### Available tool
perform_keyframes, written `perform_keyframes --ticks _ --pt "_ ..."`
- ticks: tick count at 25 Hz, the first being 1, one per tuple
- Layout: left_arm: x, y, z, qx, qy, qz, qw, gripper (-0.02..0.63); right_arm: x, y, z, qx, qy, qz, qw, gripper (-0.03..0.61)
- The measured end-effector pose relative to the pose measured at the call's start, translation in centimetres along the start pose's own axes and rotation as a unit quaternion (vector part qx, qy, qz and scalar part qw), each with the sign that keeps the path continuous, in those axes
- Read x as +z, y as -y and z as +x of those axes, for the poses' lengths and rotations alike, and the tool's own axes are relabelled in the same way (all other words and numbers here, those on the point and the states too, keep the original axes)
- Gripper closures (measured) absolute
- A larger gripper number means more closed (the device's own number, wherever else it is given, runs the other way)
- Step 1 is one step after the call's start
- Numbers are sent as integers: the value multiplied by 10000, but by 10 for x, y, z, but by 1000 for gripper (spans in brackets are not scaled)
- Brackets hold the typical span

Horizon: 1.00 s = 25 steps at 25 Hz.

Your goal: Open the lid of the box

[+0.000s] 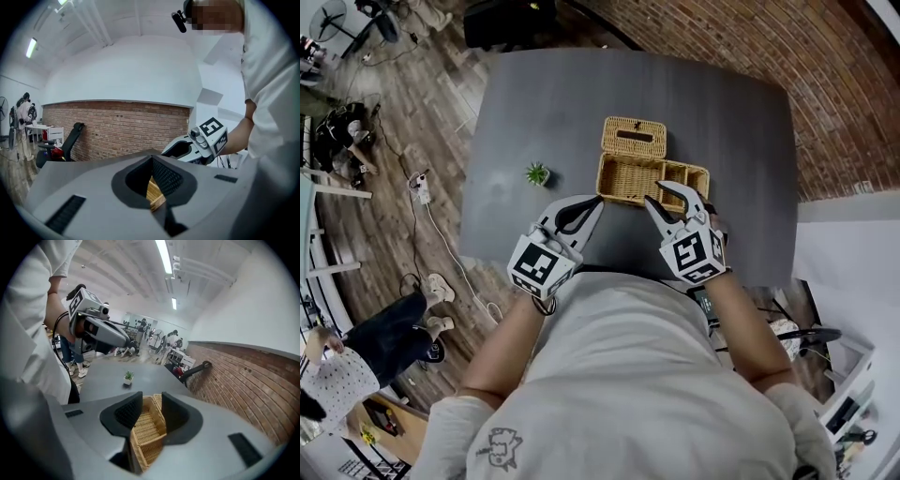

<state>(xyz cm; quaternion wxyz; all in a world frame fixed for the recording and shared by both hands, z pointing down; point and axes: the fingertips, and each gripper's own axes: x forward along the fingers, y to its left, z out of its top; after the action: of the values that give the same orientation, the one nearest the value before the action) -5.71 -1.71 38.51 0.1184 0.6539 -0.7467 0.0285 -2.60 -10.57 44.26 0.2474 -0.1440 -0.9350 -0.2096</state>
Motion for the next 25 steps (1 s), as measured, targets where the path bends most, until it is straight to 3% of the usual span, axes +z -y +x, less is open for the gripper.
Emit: perform_keyframes --ticks 11,25 --pt "11 11 -36 183 111 24 9998 603 31 -21 -18 -80 436 401 9982 489" --pt "41 -7 -92 -296 346 366 9983 603 79 -50 -26 -571 692 893 9920 562"
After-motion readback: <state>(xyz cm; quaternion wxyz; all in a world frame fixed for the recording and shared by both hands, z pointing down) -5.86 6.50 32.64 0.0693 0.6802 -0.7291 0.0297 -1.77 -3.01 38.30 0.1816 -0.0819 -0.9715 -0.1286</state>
